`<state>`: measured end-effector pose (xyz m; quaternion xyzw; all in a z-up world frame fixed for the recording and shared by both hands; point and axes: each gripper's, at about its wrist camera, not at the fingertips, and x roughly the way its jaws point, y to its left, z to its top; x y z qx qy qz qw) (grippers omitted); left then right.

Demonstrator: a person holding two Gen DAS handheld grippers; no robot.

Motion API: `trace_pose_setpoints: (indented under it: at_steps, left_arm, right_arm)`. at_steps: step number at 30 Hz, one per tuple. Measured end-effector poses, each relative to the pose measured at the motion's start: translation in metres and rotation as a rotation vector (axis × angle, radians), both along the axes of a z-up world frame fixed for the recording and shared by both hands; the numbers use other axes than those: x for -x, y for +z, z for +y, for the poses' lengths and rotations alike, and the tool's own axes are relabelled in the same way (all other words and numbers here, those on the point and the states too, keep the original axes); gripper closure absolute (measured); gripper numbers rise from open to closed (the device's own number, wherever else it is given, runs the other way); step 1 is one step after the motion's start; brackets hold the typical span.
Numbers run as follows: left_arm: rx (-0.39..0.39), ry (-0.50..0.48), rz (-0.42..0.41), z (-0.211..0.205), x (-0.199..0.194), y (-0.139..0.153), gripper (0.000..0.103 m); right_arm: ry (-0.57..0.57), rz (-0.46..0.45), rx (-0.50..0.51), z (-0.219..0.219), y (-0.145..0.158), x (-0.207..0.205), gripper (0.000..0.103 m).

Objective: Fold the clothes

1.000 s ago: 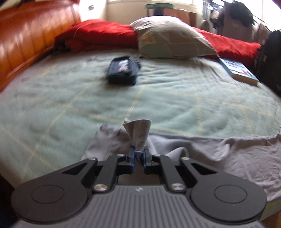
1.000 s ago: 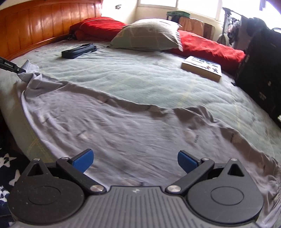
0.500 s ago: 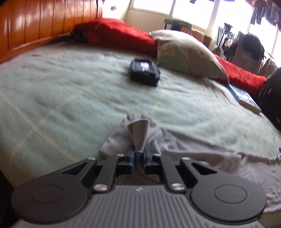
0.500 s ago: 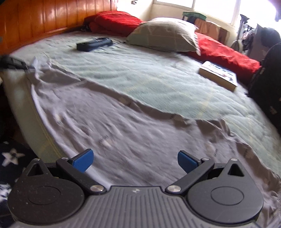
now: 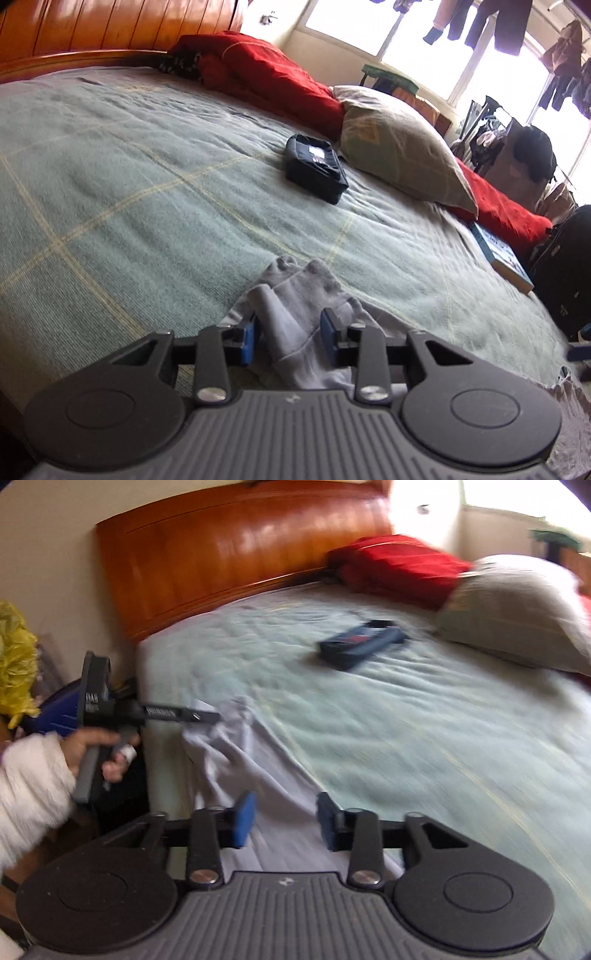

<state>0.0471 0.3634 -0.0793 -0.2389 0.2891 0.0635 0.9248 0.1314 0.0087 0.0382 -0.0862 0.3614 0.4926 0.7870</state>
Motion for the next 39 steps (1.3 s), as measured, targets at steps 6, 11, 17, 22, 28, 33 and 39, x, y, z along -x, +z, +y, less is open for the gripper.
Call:
trace_pose_setpoints:
  at_steps: [6,11,17,22,28,33,39]
  left_arm:
    - [0.014,0.021,-0.047,0.003,0.01,0.001,0.071]
    - [0.035,0.013,-0.069,0.008,0.017,0.0,0.071]
    - [-0.005,0.001,-0.075,0.003,0.021,-0.006,0.075]
    - [-0.059,0.004,-0.09,-0.006,0.025,-0.003,0.091]
    - [0.017,0.036,-0.127,-0.003,0.03,-0.001,0.093]
    - [0.055,0.068,-0.122,0.001,0.029,-0.014,0.093]
    - [0.084,0.078,-0.116,0.007,0.029,-0.015,0.093]
  right_arm:
    - [0.116,0.088,0.014,0.093,-0.033,-0.041,0.083]
    - [0.157,0.116,0.047,0.131,-0.06,-0.054,0.082]
    - [0.161,0.064,0.082,0.136,-0.074,-0.044,0.071]
    - [0.219,-0.056,0.135,0.146,-0.071,-0.024,0.096]
    - [0.177,-0.06,0.097,0.152,-0.063,-0.038,0.096]
    - [0.129,-0.044,0.072,0.154,-0.063,-0.051,0.096]
    - [0.119,-0.013,0.051,0.159,-0.061,-0.058,0.093]
